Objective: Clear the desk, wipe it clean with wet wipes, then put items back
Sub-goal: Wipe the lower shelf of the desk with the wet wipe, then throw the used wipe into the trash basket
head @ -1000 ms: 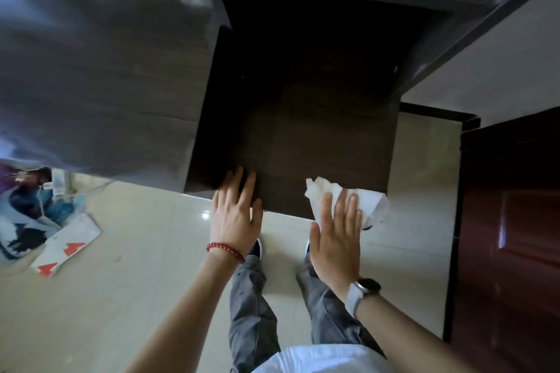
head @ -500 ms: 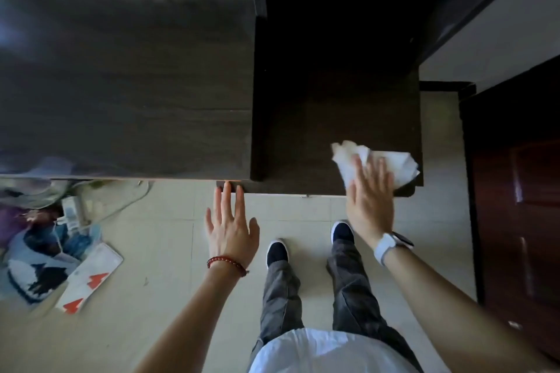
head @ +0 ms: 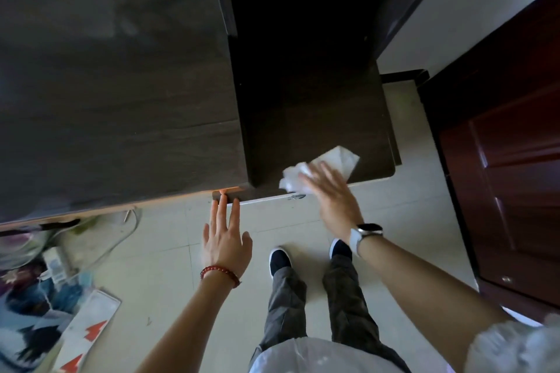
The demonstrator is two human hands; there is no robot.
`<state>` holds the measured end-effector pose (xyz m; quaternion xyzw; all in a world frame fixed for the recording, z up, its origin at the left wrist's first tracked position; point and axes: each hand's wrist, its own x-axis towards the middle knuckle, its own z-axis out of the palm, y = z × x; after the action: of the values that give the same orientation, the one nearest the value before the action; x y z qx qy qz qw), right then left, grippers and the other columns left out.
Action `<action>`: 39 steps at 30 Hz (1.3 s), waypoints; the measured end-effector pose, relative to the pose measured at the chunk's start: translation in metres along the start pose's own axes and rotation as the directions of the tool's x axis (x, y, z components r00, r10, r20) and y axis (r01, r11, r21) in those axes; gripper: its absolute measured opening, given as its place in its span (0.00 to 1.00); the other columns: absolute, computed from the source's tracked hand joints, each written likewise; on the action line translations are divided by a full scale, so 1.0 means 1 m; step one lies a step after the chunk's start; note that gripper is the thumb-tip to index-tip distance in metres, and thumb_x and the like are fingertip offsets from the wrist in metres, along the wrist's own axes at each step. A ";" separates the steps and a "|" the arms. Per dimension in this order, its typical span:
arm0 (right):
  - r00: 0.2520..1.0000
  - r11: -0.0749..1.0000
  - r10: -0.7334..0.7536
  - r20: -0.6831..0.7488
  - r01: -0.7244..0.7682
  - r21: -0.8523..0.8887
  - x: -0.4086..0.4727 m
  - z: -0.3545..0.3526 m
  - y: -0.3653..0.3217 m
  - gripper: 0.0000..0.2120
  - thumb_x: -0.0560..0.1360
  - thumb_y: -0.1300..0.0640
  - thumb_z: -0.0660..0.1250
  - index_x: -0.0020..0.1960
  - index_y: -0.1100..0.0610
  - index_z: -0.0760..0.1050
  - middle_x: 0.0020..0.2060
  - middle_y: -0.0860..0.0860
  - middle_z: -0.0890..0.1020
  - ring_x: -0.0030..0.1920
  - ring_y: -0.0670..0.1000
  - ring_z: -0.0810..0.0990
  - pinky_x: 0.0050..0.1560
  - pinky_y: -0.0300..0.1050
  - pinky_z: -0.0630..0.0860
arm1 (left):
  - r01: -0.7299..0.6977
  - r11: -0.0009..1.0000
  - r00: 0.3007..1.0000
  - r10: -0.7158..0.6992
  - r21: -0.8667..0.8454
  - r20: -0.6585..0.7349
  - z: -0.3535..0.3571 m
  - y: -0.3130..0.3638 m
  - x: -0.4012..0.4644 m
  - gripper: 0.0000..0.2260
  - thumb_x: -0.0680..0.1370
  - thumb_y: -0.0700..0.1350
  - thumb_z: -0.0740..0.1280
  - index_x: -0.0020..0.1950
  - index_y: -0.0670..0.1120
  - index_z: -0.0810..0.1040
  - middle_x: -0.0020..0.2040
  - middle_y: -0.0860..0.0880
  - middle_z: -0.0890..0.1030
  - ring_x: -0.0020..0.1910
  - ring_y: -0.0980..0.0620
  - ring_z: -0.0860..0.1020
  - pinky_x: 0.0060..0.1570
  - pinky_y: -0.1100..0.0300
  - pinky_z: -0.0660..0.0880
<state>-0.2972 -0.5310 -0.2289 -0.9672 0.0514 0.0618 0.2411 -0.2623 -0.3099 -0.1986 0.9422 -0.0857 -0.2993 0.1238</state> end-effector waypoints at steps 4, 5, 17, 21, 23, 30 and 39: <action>0.914 0.920 0.391 -0.110 -0.390 0.034 -0.001 -0.018 0.025 0.37 0.66 0.81 0.51 0.72 0.58 0.59 0.74 0.58 0.55 0.74 0.60 0.48 0.72 0.59 0.53 | 0.023 1.000 1.000 -0.023 -0.014 -0.014 -0.001 0.005 0.001 0.27 0.78 0.48 0.57 0.74 0.49 0.49 0.76 0.47 0.44 0.75 0.46 0.42 0.72 0.47 0.53; 0.890 0.895 0.445 -0.099 -0.438 0.085 0.000 -0.018 0.019 0.37 0.67 0.81 0.51 0.72 0.58 0.58 0.74 0.59 0.54 0.74 0.59 0.48 0.72 0.57 0.54 | 0.025 0.999 1.000 -0.026 -0.024 -0.017 -0.002 0.006 0.000 0.26 0.78 0.48 0.58 0.73 0.48 0.51 0.76 0.46 0.45 0.75 0.46 0.43 0.72 0.47 0.53; 0.951 0.663 0.299 0.085 -0.271 0.698 -0.060 -0.054 -0.077 0.08 0.76 0.63 0.62 0.54 0.55 0.74 0.44 0.42 0.77 0.47 0.40 0.77 0.47 0.32 0.73 | 0.486 0.121 0.871 0.016 -0.866 0.491 -0.034 0.063 -0.034 0.21 0.76 0.60 0.53 0.53 0.46 0.75 0.52 0.44 0.78 0.50 0.46 0.77 0.49 0.51 0.74; 0.929 0.704 0.366 -0.056 -0.237 0.669 -0.094 -0.083 -0.066 0.10 0.71 0.71 0.63 0.47 0.61 0.80 0.45 0.45 0.74 0.48 0.35 0.74 0.50 0.25 0.68 | 0.521 0.124 0.837 0.118 -0.844 0.534 -0.040 0.094 -0.053 0.17 0.75 0.57 0.59 0.51 0.46 0.76 0.45 0.44 0.80 0.44 0.48 0.79 0.38 0.54 0.77; 0.899 0.681 0.428 -0.091 -0.255 0.686 -0.114 -0.100 -0.057 0.09 0.73 0.68 0.64 0.48 0.59 0.80 0.46 0.45 0.73 0.49 0.37 0.74 0.51 0.26 0.69 | 0.321 0.257 0.930 0.096 -0.911 0.355 -0.042 0.117 -0.064 0.04 0.76 0.42 0.63 0.42 0.46 0.77 0.37 0.46 0.77 0.34 0.53 0.78 0.30 0.62 0.77; 0.523 -0.102 0.826 0.210 -0.228 0.968 -0.207 -0.151 -0.023 0.10 0.78 0.60 0.60 0.45 0.55 0.80 0.40 0.54 0.81 0.43 0.52 0.79 0.44 0.47 0.76 | -0.542 0.618 0.804 0.579 -0.570 -0.136 0.002 0.216 -0.117 0.03 0.71 0.38 0.69 0.42 0.43 0.81 0.39 0.57 0.78 0.41 0.64 0.76 0.42 0.76 0.71; 0.055 -0.263 0.965 0.257 0.227 0.938 -0.437 -0.159 0.059 0.08 0.76 0.65 0.61 0.42 0.59 0.77 0.34 0.55 0.81 0.35 0.53 0.80 0.34 0.42 0.78 | -0.892 0.314 0.149 0.883 -0.325 0.445 0.138 0.340 -0.270 0.18 0.71 0.56 0.57 0.53 0.51 0.80 0.57 0.52 0.78 0.56 0.65 0.66 0.56 0.80 0.57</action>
<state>-0.7209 -0.6276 -0.0542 -0.2155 0.6504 -0.3527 0.6373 -0.5904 -0.5964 -0.0646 0.5788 -0.6544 -0.4247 0.2373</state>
